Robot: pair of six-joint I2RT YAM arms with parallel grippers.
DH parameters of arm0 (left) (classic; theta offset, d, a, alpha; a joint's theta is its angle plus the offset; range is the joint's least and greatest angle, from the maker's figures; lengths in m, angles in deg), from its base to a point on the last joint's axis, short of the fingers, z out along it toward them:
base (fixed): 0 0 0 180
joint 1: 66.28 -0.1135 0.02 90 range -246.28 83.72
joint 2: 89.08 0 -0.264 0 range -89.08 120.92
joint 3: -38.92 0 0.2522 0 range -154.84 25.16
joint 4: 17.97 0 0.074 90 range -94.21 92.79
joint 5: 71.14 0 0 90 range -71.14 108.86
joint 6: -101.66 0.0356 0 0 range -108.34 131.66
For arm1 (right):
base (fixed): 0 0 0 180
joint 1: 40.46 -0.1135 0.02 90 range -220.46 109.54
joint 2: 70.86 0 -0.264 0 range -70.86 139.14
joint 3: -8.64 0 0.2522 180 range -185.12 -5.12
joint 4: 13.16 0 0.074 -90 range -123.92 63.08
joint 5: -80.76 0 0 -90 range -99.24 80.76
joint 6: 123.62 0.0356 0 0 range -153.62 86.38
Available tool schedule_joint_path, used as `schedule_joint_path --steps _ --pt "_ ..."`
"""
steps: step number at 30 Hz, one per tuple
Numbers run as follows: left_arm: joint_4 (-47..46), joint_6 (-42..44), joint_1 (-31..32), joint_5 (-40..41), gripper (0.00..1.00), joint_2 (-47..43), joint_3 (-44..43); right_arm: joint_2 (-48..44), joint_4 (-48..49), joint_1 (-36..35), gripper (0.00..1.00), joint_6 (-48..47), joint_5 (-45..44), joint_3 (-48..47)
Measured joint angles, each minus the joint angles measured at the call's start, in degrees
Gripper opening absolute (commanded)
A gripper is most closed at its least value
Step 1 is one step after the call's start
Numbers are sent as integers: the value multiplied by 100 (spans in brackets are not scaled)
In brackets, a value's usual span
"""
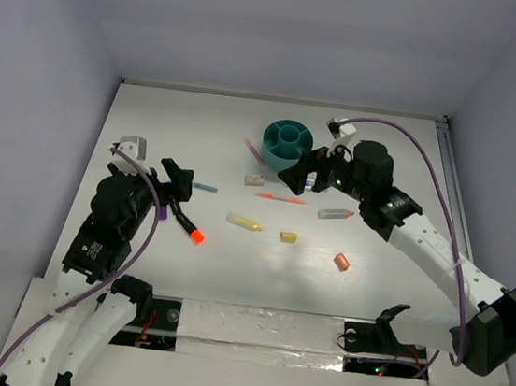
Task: Sort the stationery into containers
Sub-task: Pick up the pen from the center of the board.
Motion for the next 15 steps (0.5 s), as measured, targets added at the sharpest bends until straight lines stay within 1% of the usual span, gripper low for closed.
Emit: schedule_joint_path --steps 4,8,12,15 --pt "2 -138 0 52 99 129 0 -409 17 0 100 70 -400 330" --pt "17 -409 0 286 99 407 0 -763 15 0 100 149 -643 713" --pt "52 -734 0 485 99 632 2 -1069 9 0 100 214 -702 1025" --pt "0 -966 0 481 99 680 116 -1172 26 0 100 258 -710 1152"
